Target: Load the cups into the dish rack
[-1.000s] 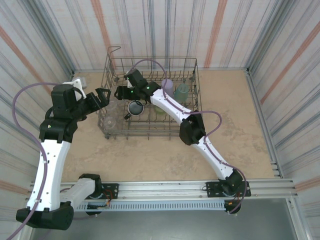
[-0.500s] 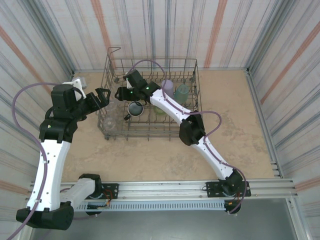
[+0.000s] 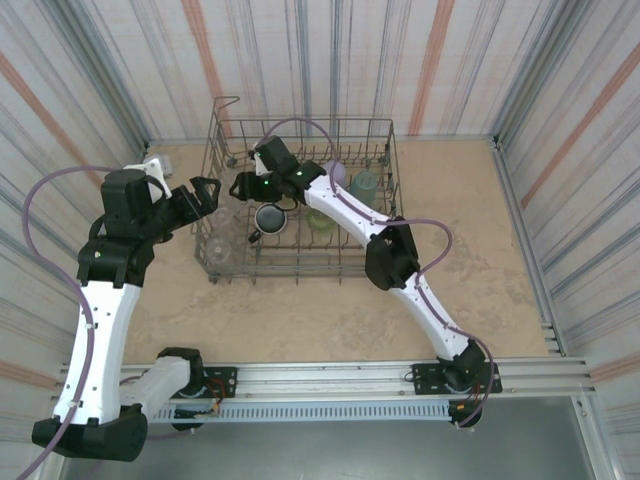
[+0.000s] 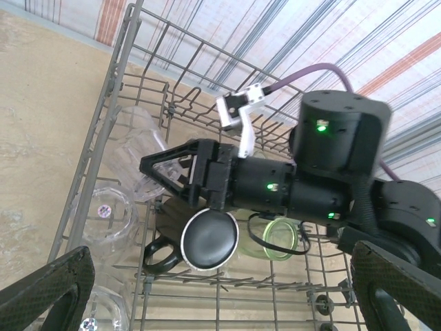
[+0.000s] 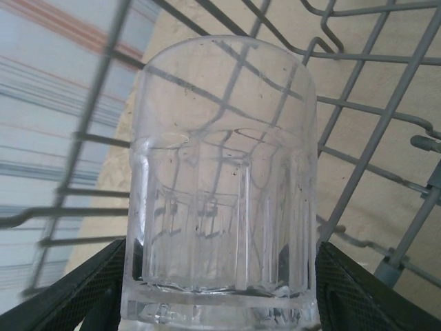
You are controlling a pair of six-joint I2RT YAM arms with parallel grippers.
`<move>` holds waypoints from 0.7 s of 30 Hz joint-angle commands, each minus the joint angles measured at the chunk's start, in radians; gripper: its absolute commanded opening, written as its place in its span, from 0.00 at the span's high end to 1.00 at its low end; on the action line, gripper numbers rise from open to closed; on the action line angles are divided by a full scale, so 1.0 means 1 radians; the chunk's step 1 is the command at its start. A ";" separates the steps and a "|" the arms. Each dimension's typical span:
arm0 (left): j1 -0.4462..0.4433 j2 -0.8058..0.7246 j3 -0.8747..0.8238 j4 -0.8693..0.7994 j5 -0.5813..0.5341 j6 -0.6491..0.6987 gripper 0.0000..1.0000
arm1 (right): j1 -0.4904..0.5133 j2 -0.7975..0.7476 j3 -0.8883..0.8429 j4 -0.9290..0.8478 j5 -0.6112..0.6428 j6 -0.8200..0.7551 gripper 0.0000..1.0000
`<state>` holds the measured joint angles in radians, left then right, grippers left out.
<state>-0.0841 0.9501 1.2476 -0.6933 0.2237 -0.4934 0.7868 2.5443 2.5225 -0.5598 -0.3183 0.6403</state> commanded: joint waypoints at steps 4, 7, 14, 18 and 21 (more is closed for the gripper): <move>0.007 -0.013 0.044 -0.039 -0.014 0.024 0.01 | -0.019 -0.152 -0.049 -0.023 -0.058 0.012 0.67; 0.007 -0.008 0.058 -0.048 -0.018 0.031 0.01 | -0.025 -0.185 -0.072 -0.054 -0.051 -0.005 0.68; 0.010 0.017 0.085 -0.061 -0.032 0.048 0.01 | -0.047 -0.265 -0.161 -0.073 -0.099 -0.014 0.68; 0.014 0.066 0.113 -0.066 -0.010 0.053 0.01 | -0.069 -0.333 -0.248 -0.051 -0.150 -0.011 0.69; 0.014 0.104 0.135 -0.062 0.010 0.047 0.01 | -0.095 -0.388 -0.316 -0.028 -0.201 -0.006 0.69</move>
<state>-0.0776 1.0309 1.3464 -0.7368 0.2115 -0.4671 0.7158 2.2562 2.2383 -0.6136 -0.4412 0.6430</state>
